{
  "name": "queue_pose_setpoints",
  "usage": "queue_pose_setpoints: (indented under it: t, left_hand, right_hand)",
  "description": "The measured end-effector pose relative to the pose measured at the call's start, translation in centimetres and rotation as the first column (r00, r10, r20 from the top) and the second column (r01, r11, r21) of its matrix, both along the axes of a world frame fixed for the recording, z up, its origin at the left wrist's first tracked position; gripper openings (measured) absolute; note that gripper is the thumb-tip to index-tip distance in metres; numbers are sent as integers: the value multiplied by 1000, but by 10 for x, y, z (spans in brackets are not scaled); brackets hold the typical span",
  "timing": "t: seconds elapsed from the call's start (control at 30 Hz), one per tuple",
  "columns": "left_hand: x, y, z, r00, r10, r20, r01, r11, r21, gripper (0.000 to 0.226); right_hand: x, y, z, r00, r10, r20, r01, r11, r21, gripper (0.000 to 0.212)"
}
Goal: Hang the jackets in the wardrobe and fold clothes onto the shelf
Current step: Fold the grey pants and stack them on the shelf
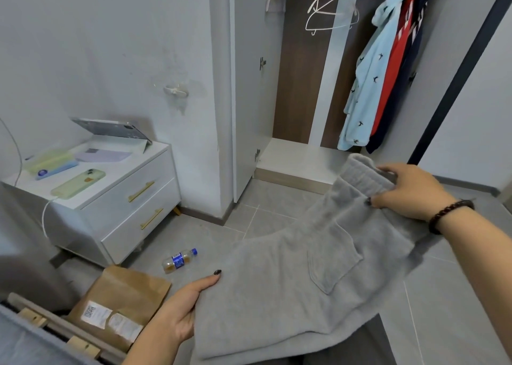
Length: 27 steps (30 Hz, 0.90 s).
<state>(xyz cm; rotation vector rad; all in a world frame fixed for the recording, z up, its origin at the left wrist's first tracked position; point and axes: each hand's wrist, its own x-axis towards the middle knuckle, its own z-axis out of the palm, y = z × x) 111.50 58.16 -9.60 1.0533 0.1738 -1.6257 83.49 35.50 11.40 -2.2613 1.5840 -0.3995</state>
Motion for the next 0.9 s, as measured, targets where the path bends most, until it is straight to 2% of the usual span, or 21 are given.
queue_pose_setpoints:
  t: [0.1,0.23,0.37,0.47,0.57,0.6,0.63,0.7,0.77,0.83,0.9]
  left_hand:
    - [-3,-1,9,997,74,35,-73,997,-38,40]
    - [-1,1,18,988,155,7,-154,986,-71,38]
    - [0,11,28,998,67,12,-63,974,-216,70]
    - [3,19,35,999,14,38,-5,971,-238,81]
    - [6,19,30,997,40,61,-27,980,-197,76]
    - [6,17,28,996,43,73,-29,983,-181,71]
    - [7,14,27,996,34,83,-21,987,-159,64]
    - [8,8,23,991,1,137,14,994,-108,52]
    - [8,3,20,980,-25,198,42,996,-81,44]
    - [7,1,20,966,-57,253,71,996,-47,44]
    - [8,-2,13,951,-82,298,85,996,2,49]
  right_hand:
    - [49,25,-5,978,145,-152,-159,984,-83,50]
    - [124,81,-40,912,379,-156,-388,922,-24,24]
    - [181,135,-92,837,528,-147,-504,847,170,28]
    - [196,147,-117,843,537,-17,-511,811,286,37]
    - [183,135,-127,861,384,333,-506,713,485,39]
    - [175,127,-132,854,299,426,-497,712,496,35]
    - [166,116,-137,852,241,465,-467,753,464,33]
    - [143,92,-149,886,195,420,-352,873,337,35]
    - [121,73,-164,941,99,323,-201,933,299,41]
    - [103,62,-182,965,-36,259,-90,884,458,48]
    - [92,58,-198,940,-165,299,-92,720,688,52]
